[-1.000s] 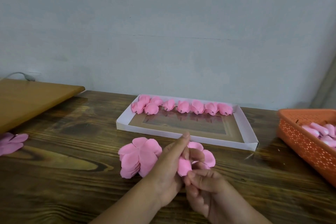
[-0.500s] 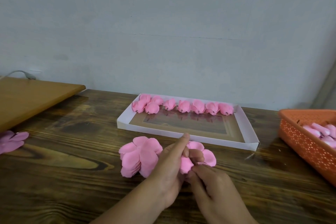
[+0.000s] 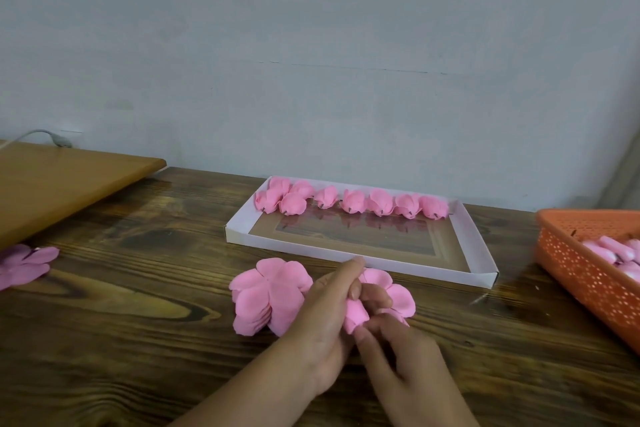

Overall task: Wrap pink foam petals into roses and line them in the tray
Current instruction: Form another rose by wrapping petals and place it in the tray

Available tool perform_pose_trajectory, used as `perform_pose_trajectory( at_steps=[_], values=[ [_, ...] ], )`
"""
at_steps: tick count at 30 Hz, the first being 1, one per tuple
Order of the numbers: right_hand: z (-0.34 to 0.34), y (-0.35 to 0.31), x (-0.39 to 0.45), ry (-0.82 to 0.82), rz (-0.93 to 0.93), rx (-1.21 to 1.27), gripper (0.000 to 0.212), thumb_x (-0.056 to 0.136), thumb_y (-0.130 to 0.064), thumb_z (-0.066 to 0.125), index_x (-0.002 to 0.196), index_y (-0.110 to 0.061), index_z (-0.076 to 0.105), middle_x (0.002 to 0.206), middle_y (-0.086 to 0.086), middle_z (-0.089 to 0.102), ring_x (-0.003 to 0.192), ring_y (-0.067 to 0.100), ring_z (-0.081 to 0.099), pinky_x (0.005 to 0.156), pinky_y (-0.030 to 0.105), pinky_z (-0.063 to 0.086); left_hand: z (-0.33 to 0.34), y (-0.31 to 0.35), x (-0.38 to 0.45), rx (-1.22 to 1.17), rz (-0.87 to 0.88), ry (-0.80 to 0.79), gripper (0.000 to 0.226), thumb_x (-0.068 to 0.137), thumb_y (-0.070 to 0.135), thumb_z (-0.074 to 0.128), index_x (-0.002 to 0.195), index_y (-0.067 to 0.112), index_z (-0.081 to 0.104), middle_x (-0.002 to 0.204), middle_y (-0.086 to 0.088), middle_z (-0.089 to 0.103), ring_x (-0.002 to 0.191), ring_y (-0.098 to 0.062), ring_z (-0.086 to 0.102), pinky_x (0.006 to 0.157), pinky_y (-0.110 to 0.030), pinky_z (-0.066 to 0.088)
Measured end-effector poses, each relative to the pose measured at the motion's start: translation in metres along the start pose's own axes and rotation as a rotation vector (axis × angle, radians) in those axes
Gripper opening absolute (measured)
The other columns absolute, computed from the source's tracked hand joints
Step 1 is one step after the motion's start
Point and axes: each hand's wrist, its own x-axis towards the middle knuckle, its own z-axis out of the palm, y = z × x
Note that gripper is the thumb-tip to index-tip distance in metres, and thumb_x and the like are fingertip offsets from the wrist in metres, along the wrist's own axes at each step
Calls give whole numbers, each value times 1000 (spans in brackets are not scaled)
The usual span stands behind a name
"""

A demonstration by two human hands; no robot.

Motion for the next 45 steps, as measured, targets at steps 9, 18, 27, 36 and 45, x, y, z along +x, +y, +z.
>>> perform_pose_trajectory(
  at_steps=[9, 18, 27, 36, 45],
  values=[
    [-5, -9, 6, -122, 265, 723, 18, 77, -11, 63, 59, -10, 61, 48, 5, 47, 42, 13, 41, 42, 21, 33, -2, 0, -1, -31, -63, -46, 47, 67, 47, 76, 46, 21, 43, 66, -2, 69, 58, -19, 67, 61, -27, 45],
    [0, -13, 9, -205, 446, 952, 20, 79, -17, 68, 60, -11, 66, 51, 7, 48, 41, 16, 41, 40, 21, 30, -3, -1, 3, 7, -25, 19, 47, 70, 46, 73, 44, 22, 42, 64, -1, 68, 58, -16, 63, 57, -27, 39],
    [-1, 6, 2, 38, -260, -238, 28, 92, -35, 44, 75, -18, 58, 74, -10, 56, 68, 13, 47, 60, 31, 44, -3, -7, 6, -29, -67, 62, 50, 88, 26, 67, 46, 19, 40, 69, -5, 68, 61, -18, 67, 65, -28, 53],
    [-2, -4, 12, -206, 276, 955, 22, 71, -21, 61, 55, -6, 66, 45, 11, 41, 39, 16, 33, 41, 18, 25, -2, 0, 1, 93, 13, -21, 48, 77, 49, 69, 45, 22, 45, 75, -5, 75, 55, -18, 65, 49, -22, 36],
    [-8, 6, 15, -218, 177, 864, 23, 75, -25, 61, 59, -10, 67, 48, 8, 42, 42, 14, 34, 43, 19, 29, -3, 10, 0, 493, 198, 61, 49, 99, 41, 54, 60, 14, 66, 57, -12, 62, 49, -23, 58, 51, -21, 47]
  ],
)
